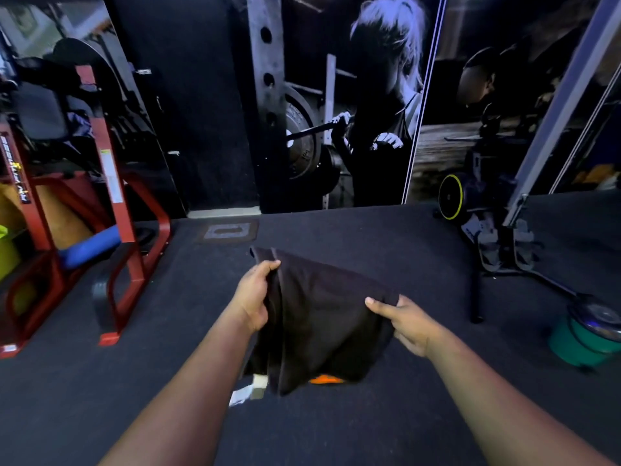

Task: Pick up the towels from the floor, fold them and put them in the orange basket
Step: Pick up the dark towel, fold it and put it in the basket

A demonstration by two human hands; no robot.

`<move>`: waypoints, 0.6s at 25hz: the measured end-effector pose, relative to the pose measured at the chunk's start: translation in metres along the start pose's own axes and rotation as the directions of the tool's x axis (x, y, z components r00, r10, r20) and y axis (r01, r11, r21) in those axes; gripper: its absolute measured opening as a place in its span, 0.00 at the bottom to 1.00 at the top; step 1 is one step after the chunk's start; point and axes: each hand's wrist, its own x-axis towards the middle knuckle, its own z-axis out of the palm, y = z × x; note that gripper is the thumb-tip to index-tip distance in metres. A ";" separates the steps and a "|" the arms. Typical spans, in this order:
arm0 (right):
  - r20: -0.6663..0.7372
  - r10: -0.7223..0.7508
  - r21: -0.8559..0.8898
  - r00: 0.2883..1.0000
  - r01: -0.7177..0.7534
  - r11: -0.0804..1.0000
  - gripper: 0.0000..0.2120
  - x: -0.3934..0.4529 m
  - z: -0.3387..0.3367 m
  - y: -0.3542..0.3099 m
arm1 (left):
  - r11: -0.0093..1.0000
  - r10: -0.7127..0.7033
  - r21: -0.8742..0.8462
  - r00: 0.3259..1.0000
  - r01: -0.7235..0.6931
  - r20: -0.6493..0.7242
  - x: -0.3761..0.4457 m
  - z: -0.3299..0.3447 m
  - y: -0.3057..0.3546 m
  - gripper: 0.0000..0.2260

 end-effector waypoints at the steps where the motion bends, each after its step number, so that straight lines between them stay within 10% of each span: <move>1: -0.026 -0.041 0.030 0.999 0.042 0.999 0.13 0.001 0.001 -0.002 | 0.999 0.010 -0.032 1.000 -0.010 0.015 0.003 -0.004 0.004 0.19; 4: -0.118 -0.130 0.095 0.984 0.142 0.985 0.08 0.006 -0.001 -0.013 | 0.991 0.134 -0.005 0.967 -0.136 0.216 0.005 -0.013 0.007 0.21; 6: -0.163 -0.162 0.087 0.973 0.178 0.980 0.11 0.011 -0.002 -0.018 | 0.925 0.098 0.321 0.943 -0.204 0.317 0.000 -0.015 -0.013 0.24; 11: -0.409 -0.100 -0.310 0.907 -0.035 0.950 0.21 0.012 -0.012 -0.021 | 0.869 0.078 0.490 0.997 -0.062 -0.012 0.000 -0.011 -0.050 0.44; 15: -0.373 -0.193 -0.373 0.908 0.044 0.927 0.26 0.009 -0.025 -0.008 | 0.760 0.168 0.632 0.985 -0.154 0.038 0.008 0.008 -0.053 0.32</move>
